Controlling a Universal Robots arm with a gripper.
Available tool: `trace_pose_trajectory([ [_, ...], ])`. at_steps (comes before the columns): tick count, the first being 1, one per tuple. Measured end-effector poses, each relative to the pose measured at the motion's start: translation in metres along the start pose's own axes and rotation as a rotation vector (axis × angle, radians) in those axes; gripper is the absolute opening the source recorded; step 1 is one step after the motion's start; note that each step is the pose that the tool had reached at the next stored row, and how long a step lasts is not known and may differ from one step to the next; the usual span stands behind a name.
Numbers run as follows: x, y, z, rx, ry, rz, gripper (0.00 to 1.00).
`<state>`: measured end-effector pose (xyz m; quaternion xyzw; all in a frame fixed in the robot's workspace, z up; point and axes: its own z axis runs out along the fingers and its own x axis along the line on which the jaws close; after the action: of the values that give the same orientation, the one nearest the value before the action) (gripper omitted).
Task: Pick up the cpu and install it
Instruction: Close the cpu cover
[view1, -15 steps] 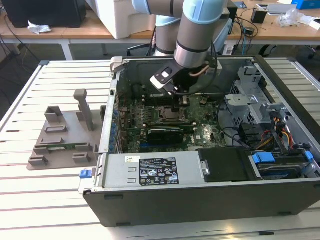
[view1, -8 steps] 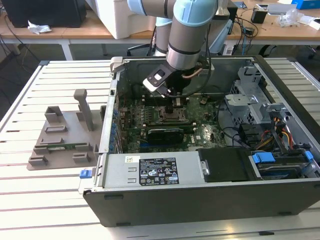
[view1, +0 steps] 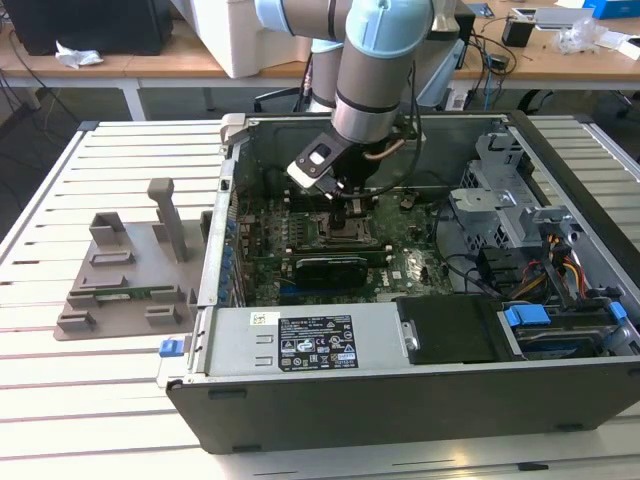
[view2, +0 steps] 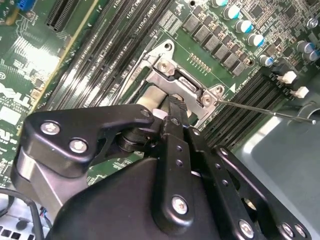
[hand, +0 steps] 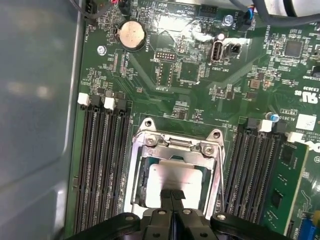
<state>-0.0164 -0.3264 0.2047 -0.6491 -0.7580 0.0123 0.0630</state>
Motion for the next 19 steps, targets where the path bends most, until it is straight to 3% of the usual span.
trace_pose_trajectory([
  [2,-0.0002,0.0011,0.0022,0.0009,-0.0009,0.000,0.11],
  [6,-0.0036,0.0205,0.0009,0.0004,-0.0011,0.000,0.11],
  [8,-0.0035,0.0283,-0.0020,-0.0022,0.0026,0.000,0.11],
  [9,-0.0028,0.0272,-0.0126,-0.0009,0.0012,0.000,0.11],
  [10,-0.0023,0.0263,-0.0181,-0.0010,0.0014,0.000,0.11],
  [12,-0.0009,0.0169,-0.0169,-0.0018,0.0070,-0.003,0.11],
  [15,0.0023,-0.0037,-0.0128,-0.0029,0.0104,-0.004,0.11],
  [19,0.0044,-0.0191,-0.0068,-0.0040,0.0157,-0.005,0.11],
])
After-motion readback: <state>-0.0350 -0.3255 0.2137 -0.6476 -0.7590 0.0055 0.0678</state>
